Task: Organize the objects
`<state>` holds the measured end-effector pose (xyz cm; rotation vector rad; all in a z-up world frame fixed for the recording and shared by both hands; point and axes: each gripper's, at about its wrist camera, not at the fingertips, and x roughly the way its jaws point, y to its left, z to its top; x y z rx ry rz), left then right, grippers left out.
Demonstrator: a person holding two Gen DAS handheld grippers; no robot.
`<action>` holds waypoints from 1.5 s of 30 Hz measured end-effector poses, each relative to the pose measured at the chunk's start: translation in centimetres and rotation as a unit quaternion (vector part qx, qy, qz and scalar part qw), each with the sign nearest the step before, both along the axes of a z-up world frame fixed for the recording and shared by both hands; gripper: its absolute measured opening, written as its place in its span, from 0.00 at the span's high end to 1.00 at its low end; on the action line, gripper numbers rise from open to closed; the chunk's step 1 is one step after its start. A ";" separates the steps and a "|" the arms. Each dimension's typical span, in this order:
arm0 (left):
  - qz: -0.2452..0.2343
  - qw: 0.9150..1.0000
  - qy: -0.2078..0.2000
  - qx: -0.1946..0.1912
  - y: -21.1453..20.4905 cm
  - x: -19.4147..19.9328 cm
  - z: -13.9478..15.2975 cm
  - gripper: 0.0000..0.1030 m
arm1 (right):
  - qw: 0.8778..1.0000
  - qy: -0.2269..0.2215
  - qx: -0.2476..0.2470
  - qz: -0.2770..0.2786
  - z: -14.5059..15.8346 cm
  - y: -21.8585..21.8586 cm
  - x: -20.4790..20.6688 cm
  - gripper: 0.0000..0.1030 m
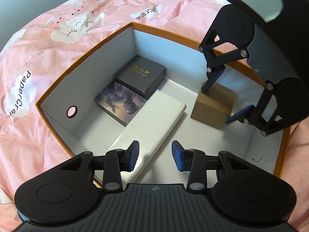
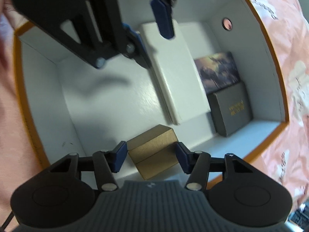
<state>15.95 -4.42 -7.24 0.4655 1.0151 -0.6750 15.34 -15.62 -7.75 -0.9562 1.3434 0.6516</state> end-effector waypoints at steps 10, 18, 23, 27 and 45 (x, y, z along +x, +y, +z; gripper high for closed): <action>0.008 1.000 -0.004 -0.002 0.1 0.3 0.3 0.54 | 0.998 -0.060 -0.020 -0.015 -0.8 -0.6 2.0 0.54; 0.021 1.000 -0.005 0.001 0.2 1.5 0.1 0.55 | 0.995 -0.095 -0.004 0.040 -0.6 -1.4 2.8 0.54; 0.024 1.000 -0.006 0.009 -0.1 1.9 0.1 0.55 | 0.993 -0.108 0.000 0.045 -0.6 -1.6 3.1 0.55; 0.028 1.000 -0.003 0.009 -0.1 2.1 0.1 0.55 | 0.992 -0.112 0.002 0.048 -0.6 -1.7 3.0 0.55; 0.063 0.997 -0.025 -0.032 2.7 1.6 3.3 0.55 | 0.979 -0.035 0.130 -0.153 0.2 -1.4 2.6 0.82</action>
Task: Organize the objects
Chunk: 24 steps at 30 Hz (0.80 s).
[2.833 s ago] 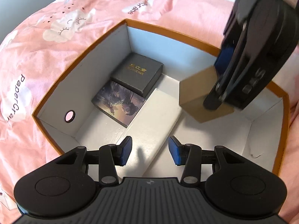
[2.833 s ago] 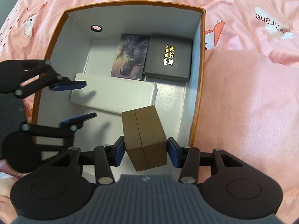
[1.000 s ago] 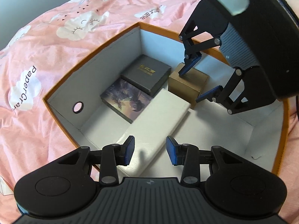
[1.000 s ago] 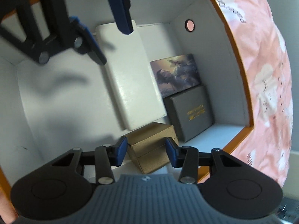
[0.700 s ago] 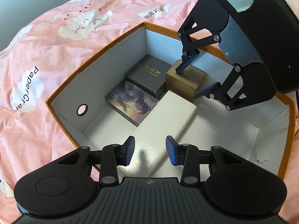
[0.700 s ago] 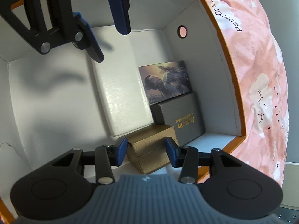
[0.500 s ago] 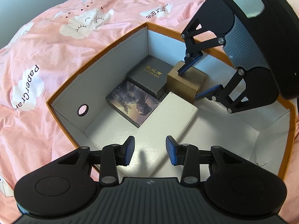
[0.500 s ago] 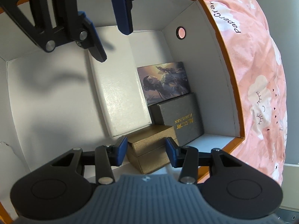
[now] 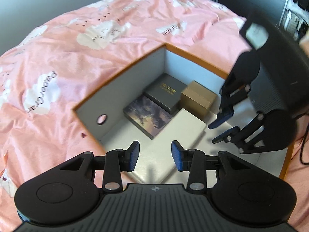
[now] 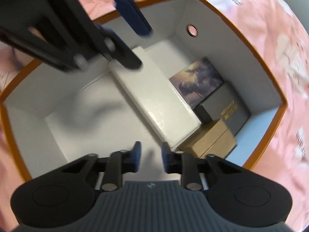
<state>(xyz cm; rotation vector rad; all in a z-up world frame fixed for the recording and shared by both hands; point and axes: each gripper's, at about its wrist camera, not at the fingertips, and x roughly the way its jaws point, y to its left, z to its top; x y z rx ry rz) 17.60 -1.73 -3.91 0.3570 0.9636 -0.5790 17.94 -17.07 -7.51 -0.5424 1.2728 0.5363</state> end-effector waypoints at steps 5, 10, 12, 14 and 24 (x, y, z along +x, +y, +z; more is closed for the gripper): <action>0.033 0.999 -0.018 0.001 1.5 -0.5 1.6 0.55 | 0.998 0.000 0.024 -0.051 -0.9 -0.6 0.6 0.84; 0.063 0.998 -0.024 0.001 3.6 -1.0 3.1 0.55 | 0.996 -0.013 0.049 -0.074 0.1 -1.0 0.5 0.84; 0.081 0.996 -0.033 0.003 4.7 -1.7 4.0 0.55 | 0.993 -0.027 0.073 -0.094 1.6 -1.4 0.2 0.82; 0.093 0.995 -0.046 -0.004 6.0 -2.7 5.0 0.55 | 0.987 -0.045 0.107 -0.111 3.4 -1.3 -0.1 0.82; 0.209 0.976 0.027 -0.045 12.3 -5.0 5.7 0.55 | 0.971 -0.072 0.226 -0.036 9.4 5.7 -0.9 0.78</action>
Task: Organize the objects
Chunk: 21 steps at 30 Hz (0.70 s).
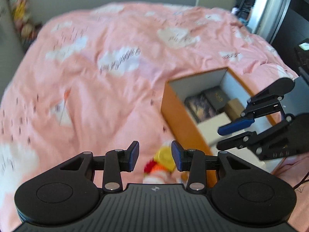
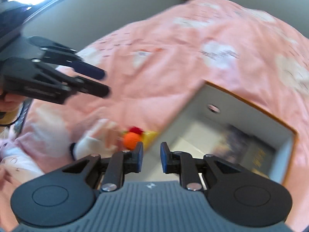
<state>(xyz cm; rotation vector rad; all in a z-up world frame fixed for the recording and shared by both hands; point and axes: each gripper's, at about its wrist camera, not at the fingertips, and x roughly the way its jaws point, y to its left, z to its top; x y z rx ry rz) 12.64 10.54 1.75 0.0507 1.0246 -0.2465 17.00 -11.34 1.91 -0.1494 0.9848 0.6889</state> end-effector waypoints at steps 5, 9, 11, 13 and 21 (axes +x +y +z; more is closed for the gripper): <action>0.013 0.998 0.059 -0.013 1.5 1.8 -2.6 0.55 | 0.991 -0.016 -0.078 0.103 -0.5 5.4 1.0 0.74; -0.011 0.994 0.100 -0.032 2.0 3.6 -4.8 0.48 | 0.976 -0.021 -0.149 0.159 -3.1 7.7 3.1 0.67; -0.027 0.992 0.118 -0.029 1.8 4.7 -6.2 0.47 | 0.969 -0.015 -0.171 0.178 -4.0 8.3 4.0 0.67; -0.045 0.990 0.136 -0.017 1.3 5.6 -7.7 0.46 | 0.963 -0.012 -0.186 0.196 -4.8 8.7 4.8 0.67; -0.089 0.979 0.180 -0.034 0.7 7.7 -11.7 0.46 | 0.946 0.010 -0.208 0.248 -7.0 9.0 6.6 0.63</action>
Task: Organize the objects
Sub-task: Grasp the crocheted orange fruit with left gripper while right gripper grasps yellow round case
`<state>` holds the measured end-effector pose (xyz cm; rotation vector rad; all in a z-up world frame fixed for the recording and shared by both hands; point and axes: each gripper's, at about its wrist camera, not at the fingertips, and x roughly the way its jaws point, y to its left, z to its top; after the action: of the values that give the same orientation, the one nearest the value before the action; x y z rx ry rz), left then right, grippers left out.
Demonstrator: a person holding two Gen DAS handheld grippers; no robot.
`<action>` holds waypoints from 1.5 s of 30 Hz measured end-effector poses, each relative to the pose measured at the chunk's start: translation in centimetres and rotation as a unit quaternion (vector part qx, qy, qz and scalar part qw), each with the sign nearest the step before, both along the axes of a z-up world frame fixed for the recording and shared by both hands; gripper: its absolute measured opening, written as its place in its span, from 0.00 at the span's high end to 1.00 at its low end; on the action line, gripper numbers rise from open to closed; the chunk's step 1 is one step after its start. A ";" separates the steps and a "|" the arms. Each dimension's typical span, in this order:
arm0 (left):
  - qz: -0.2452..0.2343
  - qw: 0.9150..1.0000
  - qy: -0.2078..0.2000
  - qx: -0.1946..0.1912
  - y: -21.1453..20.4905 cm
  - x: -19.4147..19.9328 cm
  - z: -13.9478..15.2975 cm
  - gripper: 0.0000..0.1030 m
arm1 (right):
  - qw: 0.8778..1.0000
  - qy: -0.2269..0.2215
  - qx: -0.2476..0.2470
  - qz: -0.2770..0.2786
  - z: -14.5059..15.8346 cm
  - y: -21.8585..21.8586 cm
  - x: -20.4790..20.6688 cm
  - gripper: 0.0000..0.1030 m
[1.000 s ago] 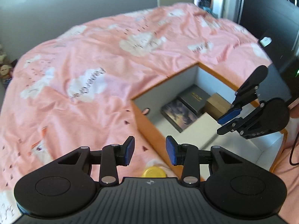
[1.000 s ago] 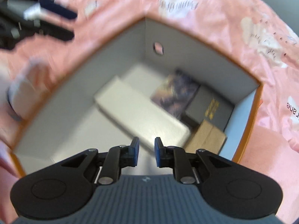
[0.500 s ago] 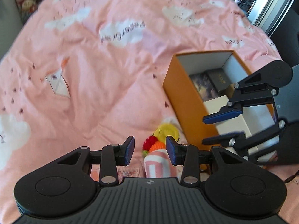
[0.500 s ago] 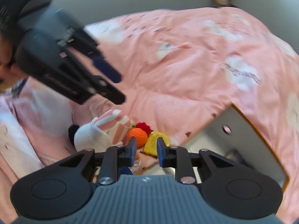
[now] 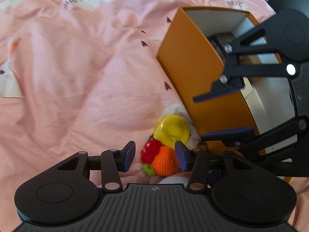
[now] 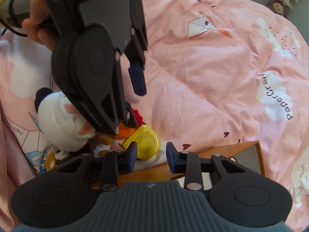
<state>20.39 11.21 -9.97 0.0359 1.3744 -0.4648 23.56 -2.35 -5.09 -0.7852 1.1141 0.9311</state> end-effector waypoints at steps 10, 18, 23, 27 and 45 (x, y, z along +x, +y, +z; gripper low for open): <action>-0.022 0.998 0.053 0.000 -0.6 -0.2 -2.8 0.38 | 1.000 0.028 0.011 0.008 -0.7 0.0 1.1 0.58; -0.012 0.998 0.057 -0.002 -0.6 -1.7 -3.5 0.47 | 0.999 0.034 0.008 0.014 -1.2 0.1 1.4 0.55; 0.003 1.000 0.011 -0.001 0.5 -3.0 -0.9 0.47 | 0.999 0.036 0.000 0.018 -1.3 0.4 1.4 0.55; 0.013 1.000 -0.028 -0.003 1.8 -4.0 2.0 0.48 | 0.999 0.037 0.001 0.022 -1.2 0.7 1.5 0.54; 0.060 0.995 -0.072 0.013 5.3 -3.1 4.7 0.48 | 0.971 0.090 -0.136 0.176 -6.9 5.9 1.8 0.37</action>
<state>17.31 16.56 -5.32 0.0068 1.2328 -0.3376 25.34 3.52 -12.02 -1.1678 1.3031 1.1786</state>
